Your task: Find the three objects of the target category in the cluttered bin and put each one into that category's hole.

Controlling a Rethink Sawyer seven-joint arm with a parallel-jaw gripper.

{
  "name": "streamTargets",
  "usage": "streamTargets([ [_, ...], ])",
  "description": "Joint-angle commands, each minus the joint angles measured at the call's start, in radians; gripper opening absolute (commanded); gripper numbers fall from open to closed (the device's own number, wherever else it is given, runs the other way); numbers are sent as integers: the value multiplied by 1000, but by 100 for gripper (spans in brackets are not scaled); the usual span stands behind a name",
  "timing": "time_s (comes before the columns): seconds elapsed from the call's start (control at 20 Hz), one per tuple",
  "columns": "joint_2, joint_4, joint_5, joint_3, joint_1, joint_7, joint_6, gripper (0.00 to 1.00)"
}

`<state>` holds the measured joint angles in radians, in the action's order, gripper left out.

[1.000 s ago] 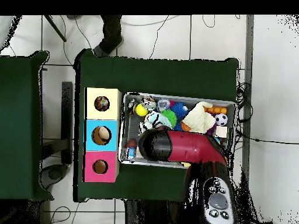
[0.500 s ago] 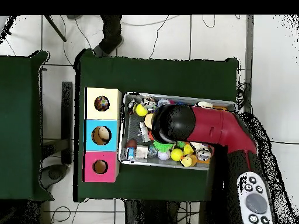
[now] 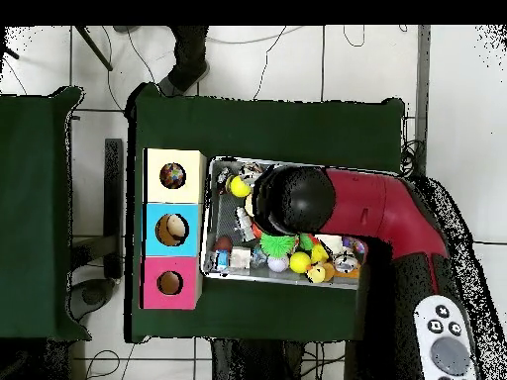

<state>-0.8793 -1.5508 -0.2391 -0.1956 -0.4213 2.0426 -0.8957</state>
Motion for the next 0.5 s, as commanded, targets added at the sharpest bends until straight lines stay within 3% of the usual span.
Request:
streamTargets([
  [0.05,-82,-24,-28,-110,-29,-299,-186,0],
  [0.5,-141,-58,-24,-124,-13,-258,-255,0],
])
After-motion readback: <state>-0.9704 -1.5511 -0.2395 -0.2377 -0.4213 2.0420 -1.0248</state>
